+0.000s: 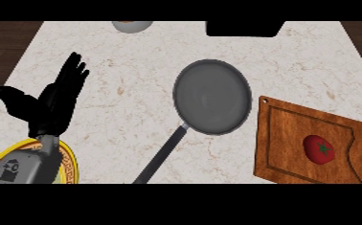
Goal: Pick the tomato from the cutting board and place it in the pan
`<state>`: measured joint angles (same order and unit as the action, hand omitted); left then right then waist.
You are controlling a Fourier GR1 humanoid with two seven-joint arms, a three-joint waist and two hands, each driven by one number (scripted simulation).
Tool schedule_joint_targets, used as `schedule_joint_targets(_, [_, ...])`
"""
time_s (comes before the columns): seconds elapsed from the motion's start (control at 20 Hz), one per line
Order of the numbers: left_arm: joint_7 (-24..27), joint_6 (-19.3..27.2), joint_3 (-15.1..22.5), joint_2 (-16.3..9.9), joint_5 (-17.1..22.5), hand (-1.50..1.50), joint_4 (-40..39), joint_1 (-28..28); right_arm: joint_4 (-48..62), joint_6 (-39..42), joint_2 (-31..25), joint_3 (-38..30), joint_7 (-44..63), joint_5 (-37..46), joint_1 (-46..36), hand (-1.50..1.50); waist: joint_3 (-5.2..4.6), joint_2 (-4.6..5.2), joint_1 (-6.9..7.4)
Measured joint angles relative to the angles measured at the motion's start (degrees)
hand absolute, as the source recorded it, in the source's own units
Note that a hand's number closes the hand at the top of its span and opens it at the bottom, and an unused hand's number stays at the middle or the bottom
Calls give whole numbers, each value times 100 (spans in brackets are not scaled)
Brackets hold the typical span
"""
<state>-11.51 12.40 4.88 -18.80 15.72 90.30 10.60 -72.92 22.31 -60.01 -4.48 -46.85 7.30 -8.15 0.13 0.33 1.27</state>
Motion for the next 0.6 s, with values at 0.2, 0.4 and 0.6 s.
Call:
schedule_joint_targets(0.2, [-12, -23, -57, 30, -10, 0, -62, 40, -192, -168, -72, 516, 88, 639, -297, -150, -9, -8, -8])
schedule_joint_targets(0.4, [35, -37, -51, 78, -50, 0, -60, -11, -429, -207, -280, 1066, 154, 1333, -257, -150, -14, -14, -30])
schedule_joint_targets(0.6, [35, -91, -104, 37, -55, 0, 0, -100, -571, -125, -451, 1628, 315, 2015, -274, -150, -15, -17, -17])
